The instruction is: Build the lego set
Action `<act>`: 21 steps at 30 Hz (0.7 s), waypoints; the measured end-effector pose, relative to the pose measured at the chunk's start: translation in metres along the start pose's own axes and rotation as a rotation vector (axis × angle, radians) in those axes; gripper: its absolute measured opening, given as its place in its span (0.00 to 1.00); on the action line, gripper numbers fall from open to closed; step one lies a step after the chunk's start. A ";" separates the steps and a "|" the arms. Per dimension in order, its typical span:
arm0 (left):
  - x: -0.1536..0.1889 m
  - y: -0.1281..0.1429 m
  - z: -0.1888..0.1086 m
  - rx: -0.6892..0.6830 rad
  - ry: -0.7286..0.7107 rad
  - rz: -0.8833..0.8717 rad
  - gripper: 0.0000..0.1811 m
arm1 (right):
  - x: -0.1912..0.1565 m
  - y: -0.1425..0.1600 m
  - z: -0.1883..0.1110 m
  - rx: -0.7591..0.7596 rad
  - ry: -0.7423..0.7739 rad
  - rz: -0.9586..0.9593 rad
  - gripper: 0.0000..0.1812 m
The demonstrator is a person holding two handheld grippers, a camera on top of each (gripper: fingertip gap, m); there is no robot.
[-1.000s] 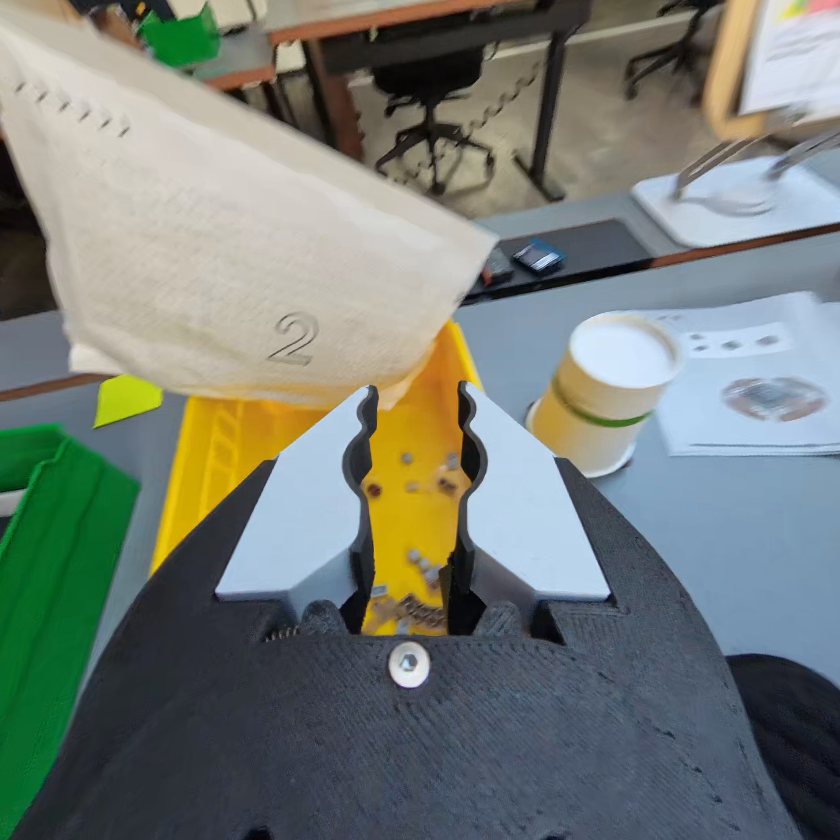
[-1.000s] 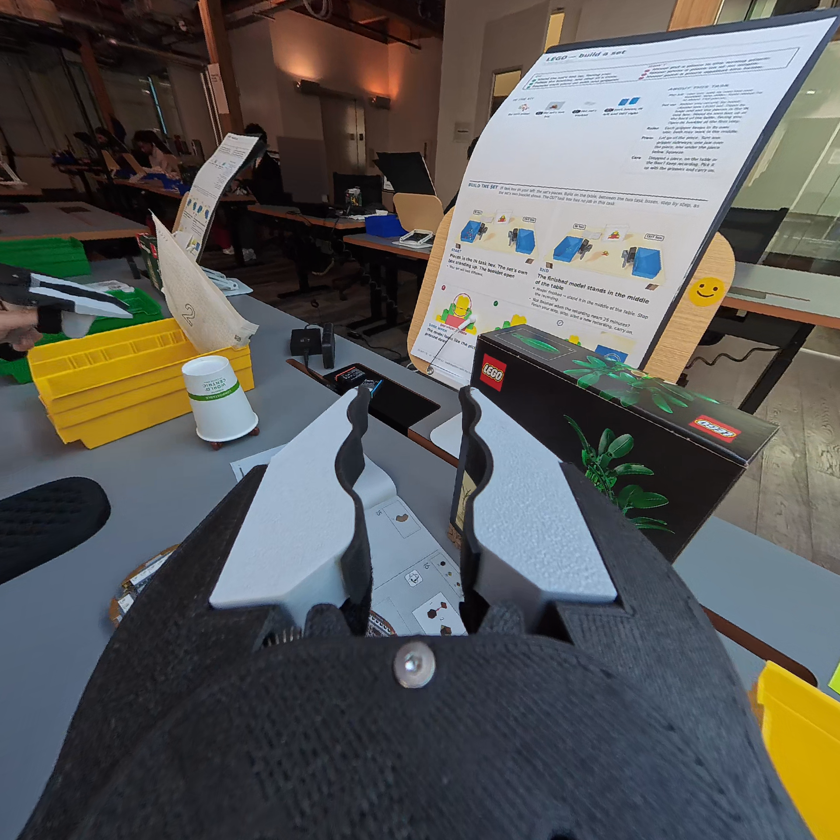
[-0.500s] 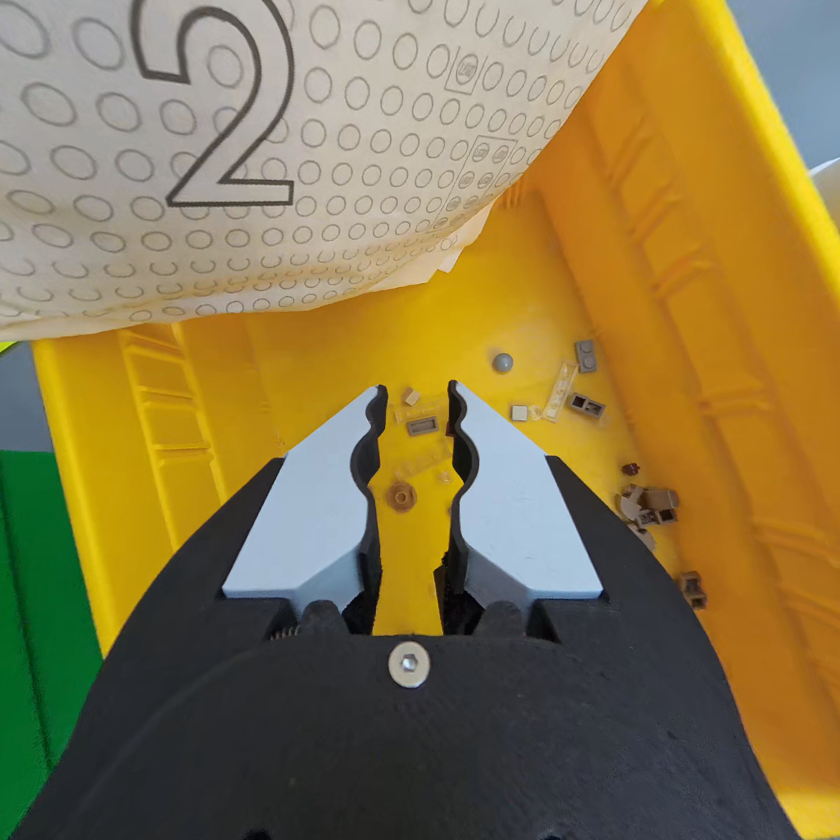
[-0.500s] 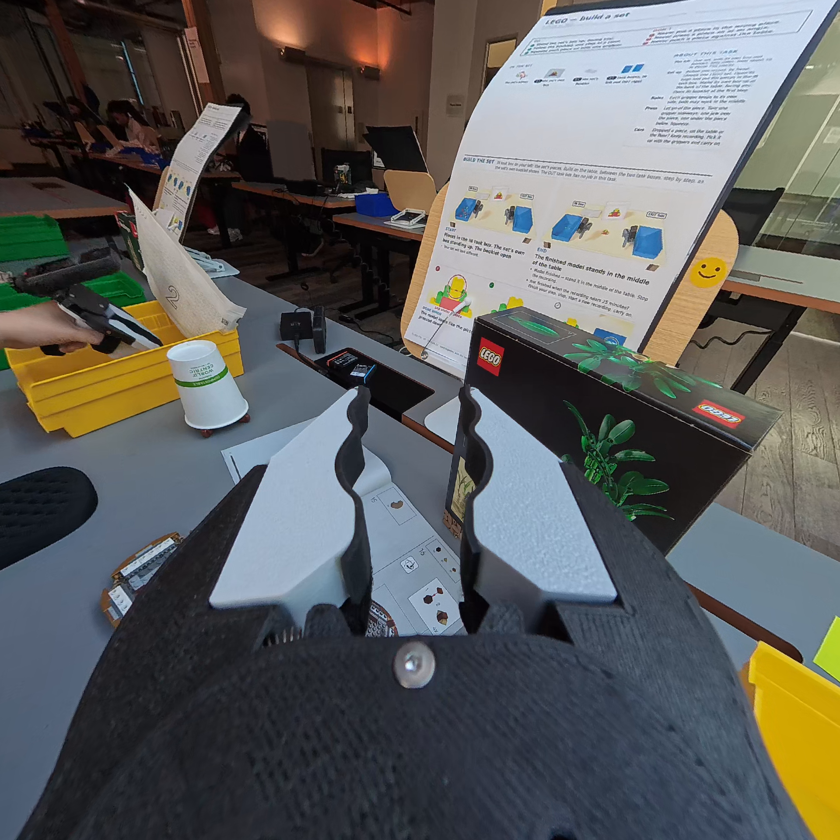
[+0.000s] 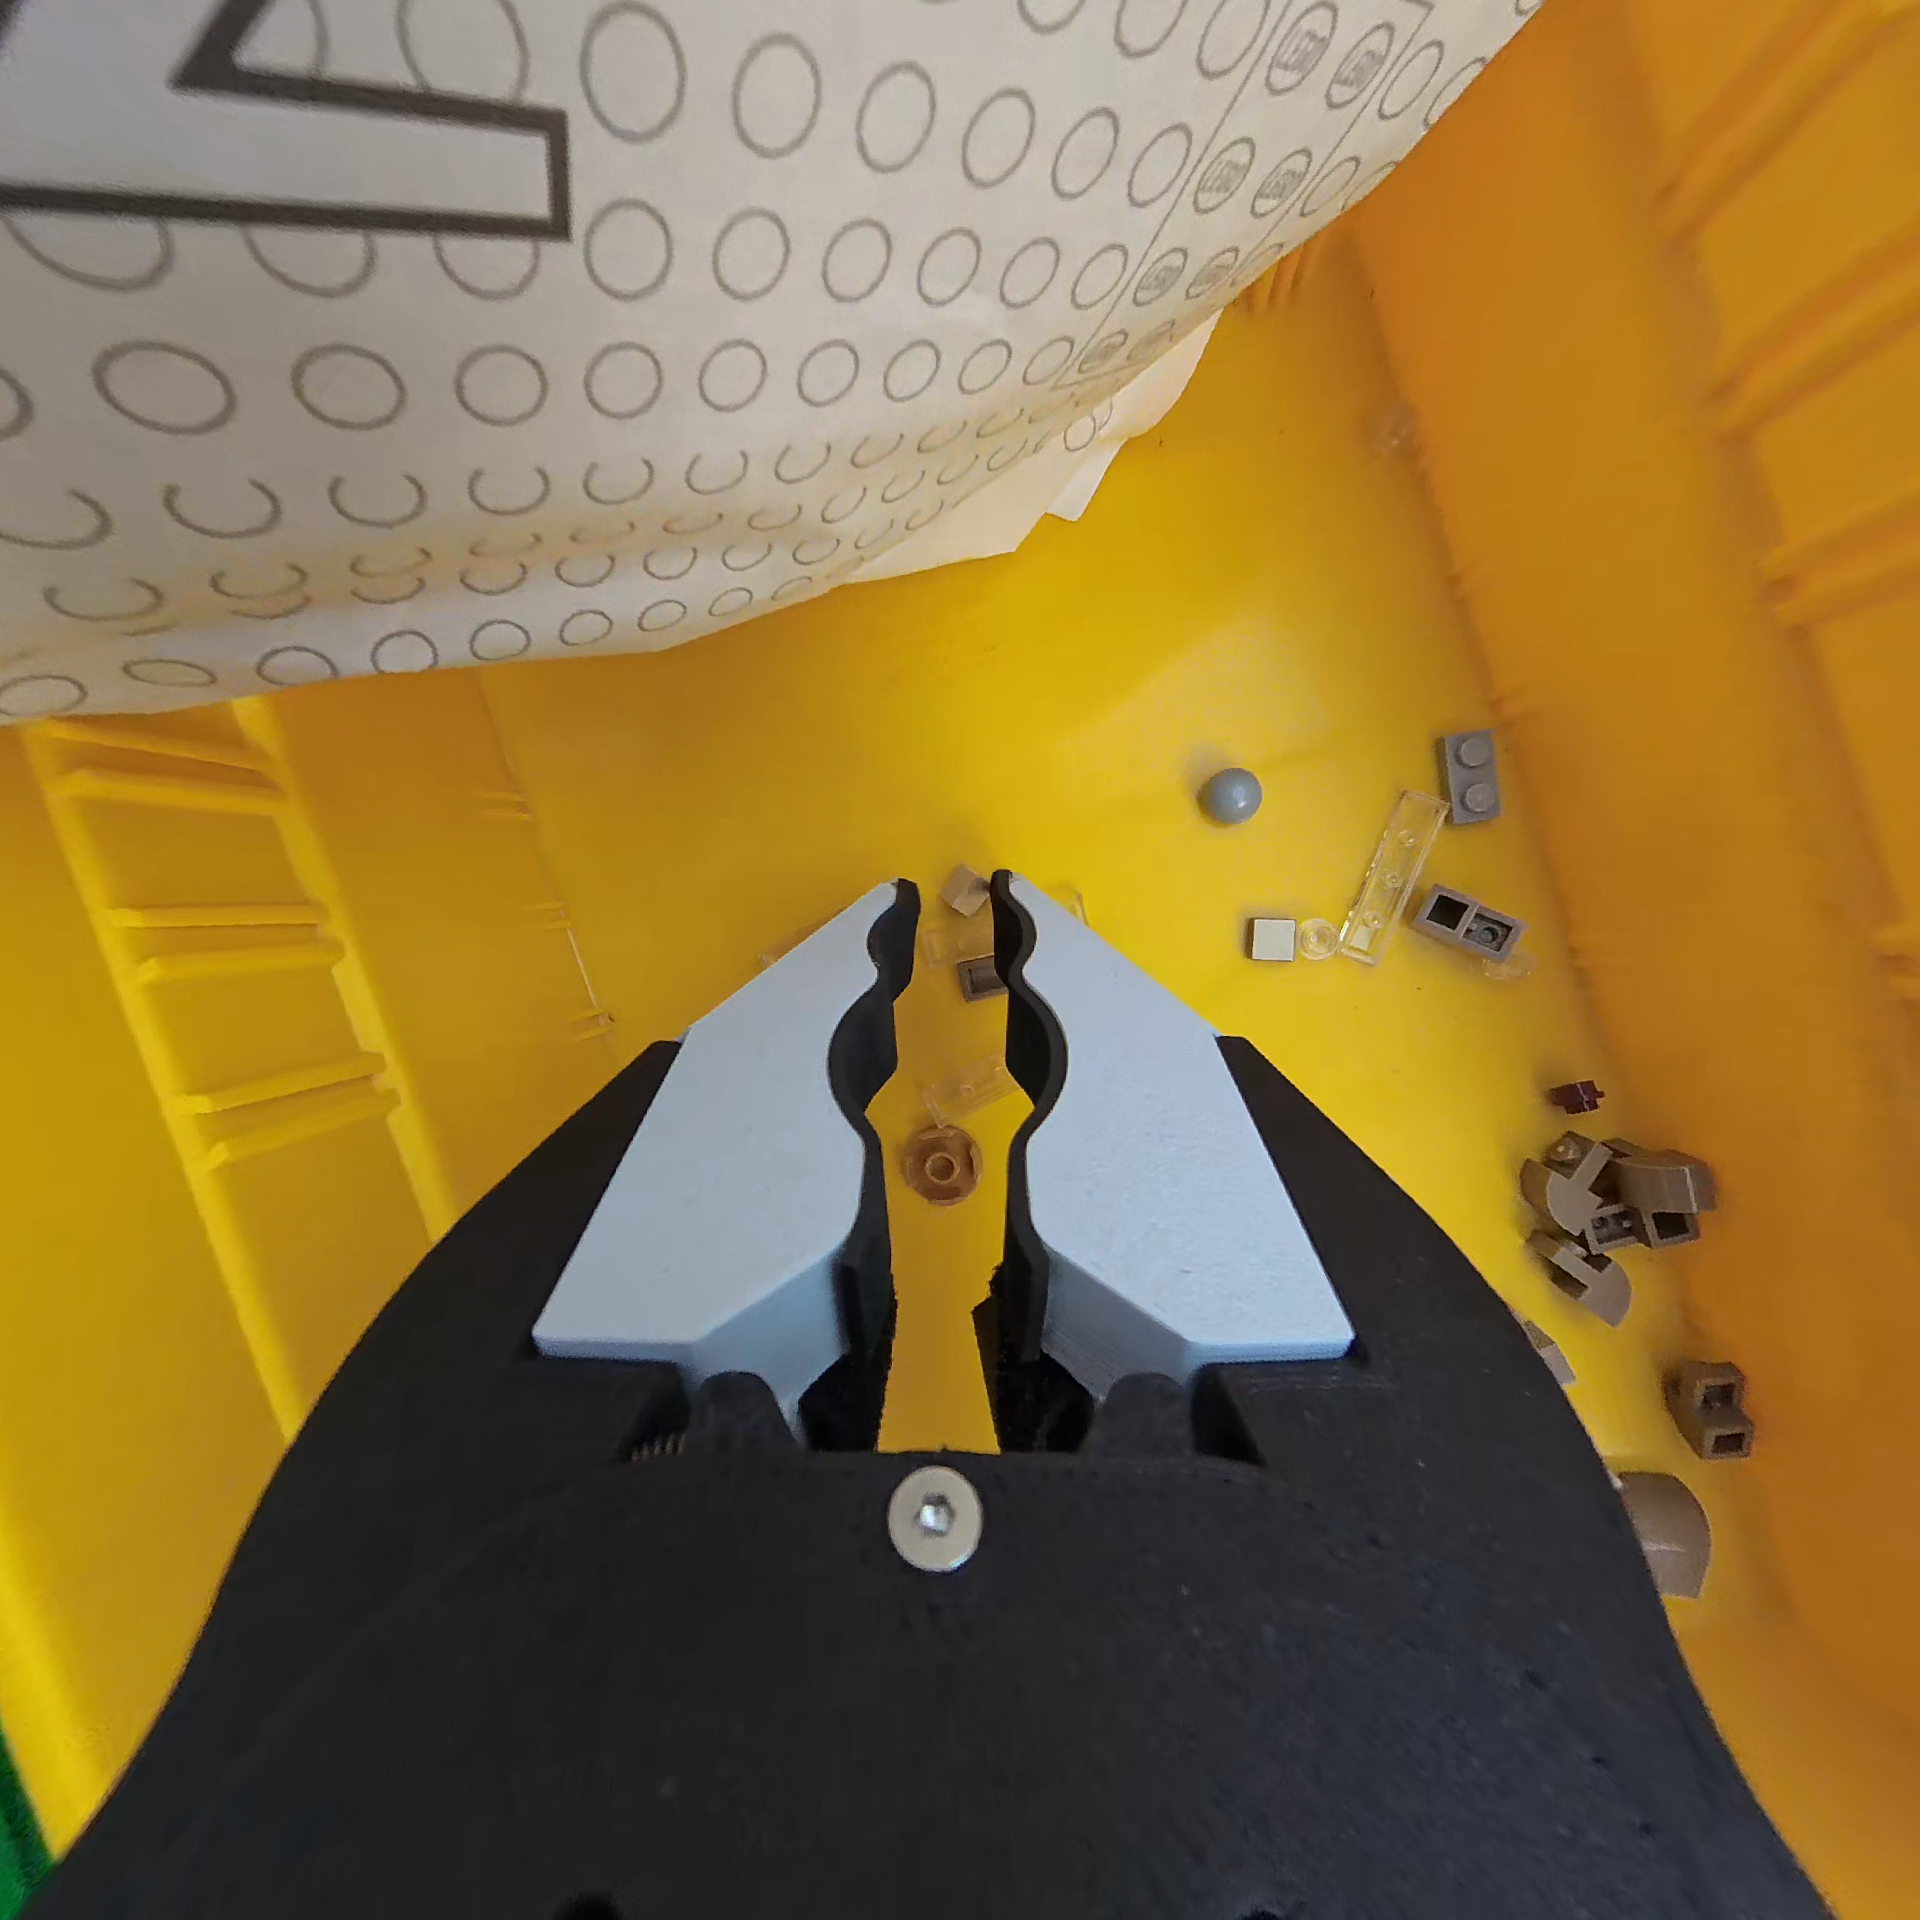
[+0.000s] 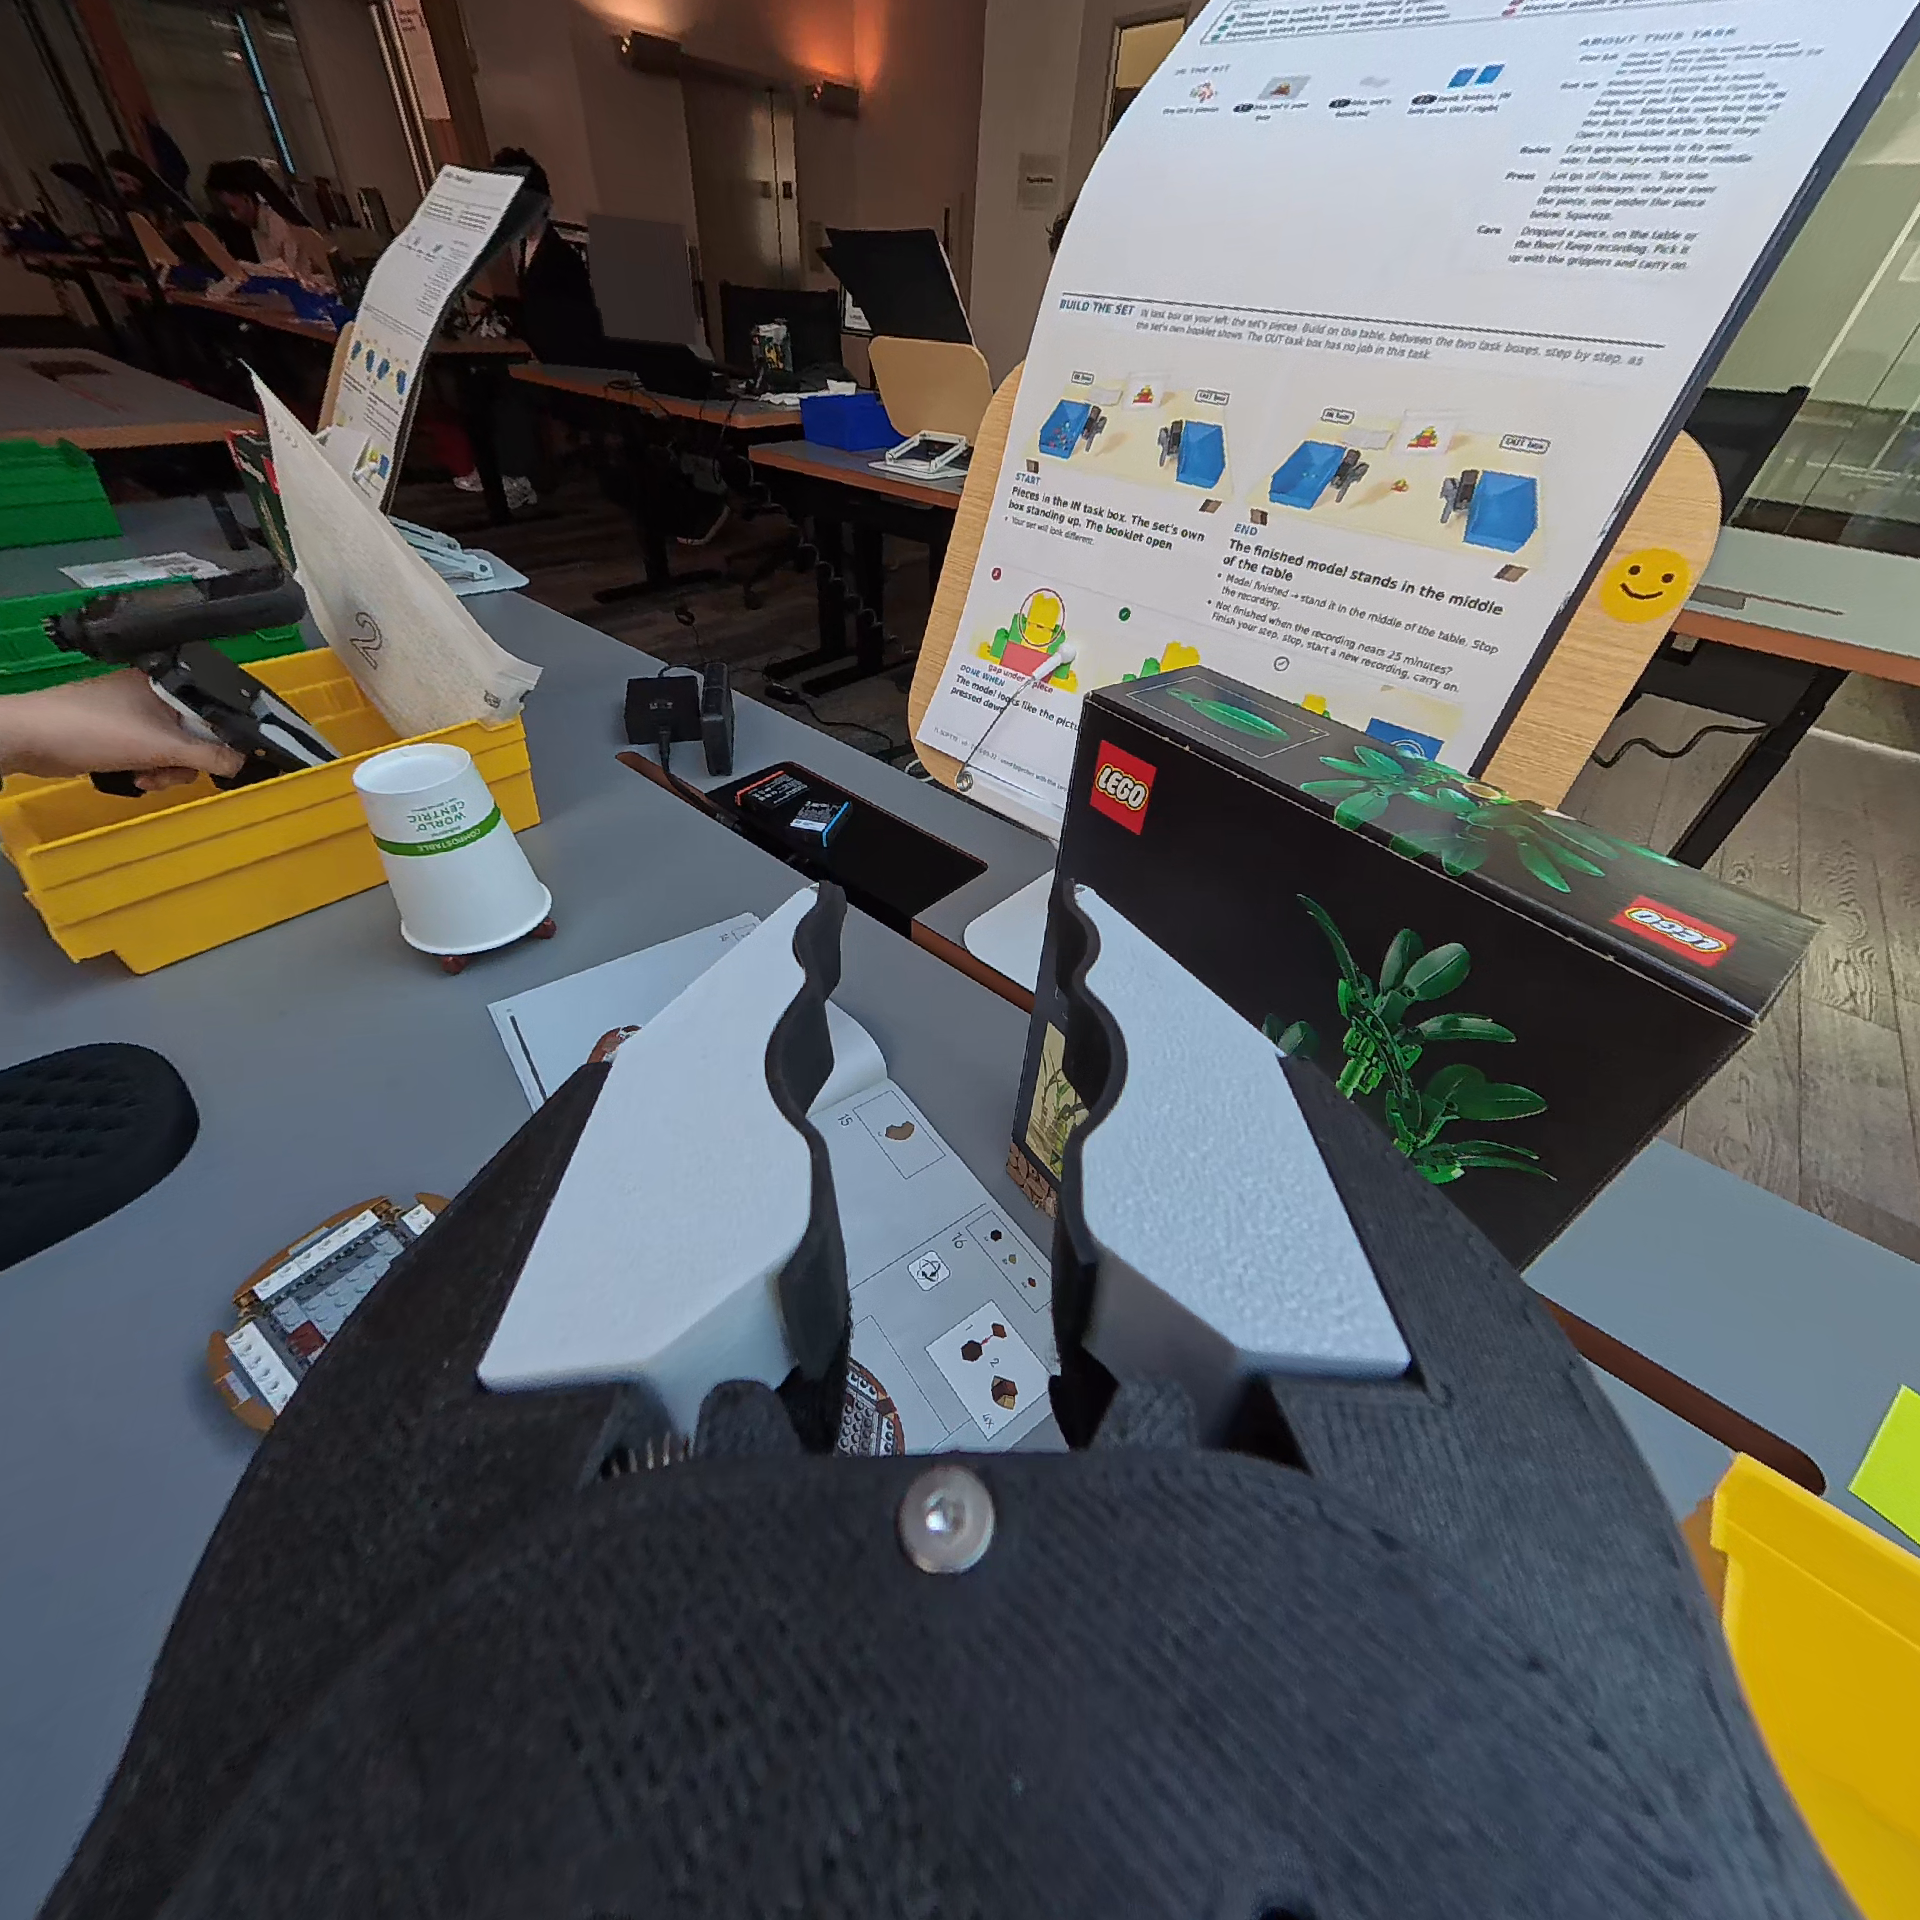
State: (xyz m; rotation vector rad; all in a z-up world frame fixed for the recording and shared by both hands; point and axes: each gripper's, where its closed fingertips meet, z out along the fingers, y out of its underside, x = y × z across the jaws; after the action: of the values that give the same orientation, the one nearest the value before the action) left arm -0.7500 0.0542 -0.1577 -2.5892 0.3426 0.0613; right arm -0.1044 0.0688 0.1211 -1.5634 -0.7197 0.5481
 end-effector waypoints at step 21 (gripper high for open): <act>0.004 0.005 -0.001 0.015 0.033 0.047 0.00 | -0.002 0.002 0.004 -0.016 -0.003 -0.006 0.23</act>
State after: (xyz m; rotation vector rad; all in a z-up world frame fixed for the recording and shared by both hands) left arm -0.7480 0.0485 -0.1602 -2.5695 0.4145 0.0327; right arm -0.1081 0.0697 0.1182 -1.5751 -0.7322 0.5415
